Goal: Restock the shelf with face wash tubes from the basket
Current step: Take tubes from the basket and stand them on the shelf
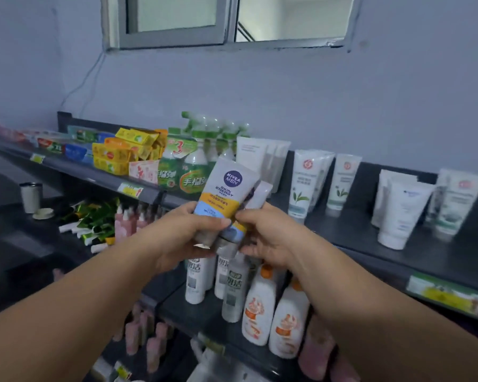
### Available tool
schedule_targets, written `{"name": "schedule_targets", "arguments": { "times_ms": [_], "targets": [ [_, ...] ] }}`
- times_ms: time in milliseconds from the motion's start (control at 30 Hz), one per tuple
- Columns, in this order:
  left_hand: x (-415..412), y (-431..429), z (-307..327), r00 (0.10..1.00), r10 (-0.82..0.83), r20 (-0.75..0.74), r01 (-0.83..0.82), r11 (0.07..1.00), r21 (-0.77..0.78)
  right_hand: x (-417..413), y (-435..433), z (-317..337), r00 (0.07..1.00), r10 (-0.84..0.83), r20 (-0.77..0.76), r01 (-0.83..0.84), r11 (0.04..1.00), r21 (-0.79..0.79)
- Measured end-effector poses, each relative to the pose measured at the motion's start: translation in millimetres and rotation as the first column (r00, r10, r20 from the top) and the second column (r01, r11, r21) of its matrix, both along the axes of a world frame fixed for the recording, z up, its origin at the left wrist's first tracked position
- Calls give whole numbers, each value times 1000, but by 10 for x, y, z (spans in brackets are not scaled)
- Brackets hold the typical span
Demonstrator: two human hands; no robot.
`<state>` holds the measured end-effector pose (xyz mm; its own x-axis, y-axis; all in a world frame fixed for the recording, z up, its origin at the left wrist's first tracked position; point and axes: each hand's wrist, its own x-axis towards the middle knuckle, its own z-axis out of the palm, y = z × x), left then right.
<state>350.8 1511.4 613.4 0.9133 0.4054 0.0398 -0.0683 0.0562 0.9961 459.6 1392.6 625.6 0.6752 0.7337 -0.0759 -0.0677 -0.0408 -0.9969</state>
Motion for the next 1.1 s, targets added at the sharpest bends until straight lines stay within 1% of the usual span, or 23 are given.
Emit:
{"name": "schedule_targets", "arguments": {
  "times_ms": [100, 233, 333, 433, 567, 700, 767, 900, 1100],
  "targets": [
    [223, -337, 117, 999, -10, 43, 11, 1000, -18, 163, -337, 104, 993, 78, 85, -74, 996, -45],
    [488, -801, 303, 988, -116, 104, 115, 993, 21, 441, -829, 292, 982, 37, 187, -27, 998, -54],
    [683, -1167, 466, 967, -202, 158, 195, 979, 60, 607, -1261, 449, 982, 0, 189, 0, 1000, 0],
    [901, -1554, 597, 945, -274, 181, 256, 960, 117, 738, -1747, 591, 981, -22, 193, 13, 999, 48],
    [1223, -2083, 684, 907, -375, 189, 338, 919, 203, 945, -2408, 697, 970, -67, 234, 62, 998, 29],
    [1578, -2556, 700, 883, -444, 150, 379, 865, 330, 1168, -3001, 745, 957, -157, 244, 157, 987, 17],
    [1753, -2767, 696, 879, -456, 136, 388, 852, 351, 1272, -3241, 753, 947, -200, 251, 204, 979, 10],
    [2060, -3153, 696, 871, -474, 129, 424, 858, 289, 1524, -3602, 742, 930, -268, 251, 278, 961, -3],
    [2472, -3466, 658, 894, -426, 138, 379, 884, 273, 1898, -3982, 694, 909, -354, 220, 360, 933, 16]
  ]
}}
